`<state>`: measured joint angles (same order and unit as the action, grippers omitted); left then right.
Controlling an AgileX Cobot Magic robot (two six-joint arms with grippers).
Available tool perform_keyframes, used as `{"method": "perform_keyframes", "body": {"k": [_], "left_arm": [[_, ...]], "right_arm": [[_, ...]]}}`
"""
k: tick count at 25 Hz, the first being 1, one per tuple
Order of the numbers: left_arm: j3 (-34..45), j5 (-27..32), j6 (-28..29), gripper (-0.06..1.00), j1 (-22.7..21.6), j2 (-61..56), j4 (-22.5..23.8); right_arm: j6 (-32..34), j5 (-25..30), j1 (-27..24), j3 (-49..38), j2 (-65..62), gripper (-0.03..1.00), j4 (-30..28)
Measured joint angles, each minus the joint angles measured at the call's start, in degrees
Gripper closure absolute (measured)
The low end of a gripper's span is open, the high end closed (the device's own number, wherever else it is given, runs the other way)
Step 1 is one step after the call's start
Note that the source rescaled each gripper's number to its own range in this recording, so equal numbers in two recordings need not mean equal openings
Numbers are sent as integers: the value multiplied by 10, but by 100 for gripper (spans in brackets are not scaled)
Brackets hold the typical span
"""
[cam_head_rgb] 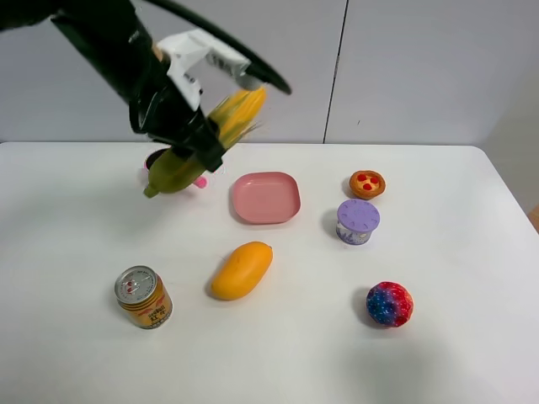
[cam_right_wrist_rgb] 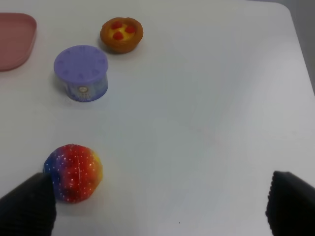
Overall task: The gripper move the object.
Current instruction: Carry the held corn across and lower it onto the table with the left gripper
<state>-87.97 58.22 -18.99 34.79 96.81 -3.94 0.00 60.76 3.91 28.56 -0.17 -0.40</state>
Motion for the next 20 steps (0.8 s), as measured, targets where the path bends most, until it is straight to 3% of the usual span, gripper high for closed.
{"method": "perform_keyframes", "body": {"k": [10,16,20], "left_arm": [[-271,104,19,93,171,132,-1],[-367,109,9,93,227,251,-1],[-389,113,2,93,236,309,-2]], "right_arm": [[0,0,0,0,0,-3,0],[0,0,0,0,0,-3,0],[0,0,0,0,0,-3,0]]}}
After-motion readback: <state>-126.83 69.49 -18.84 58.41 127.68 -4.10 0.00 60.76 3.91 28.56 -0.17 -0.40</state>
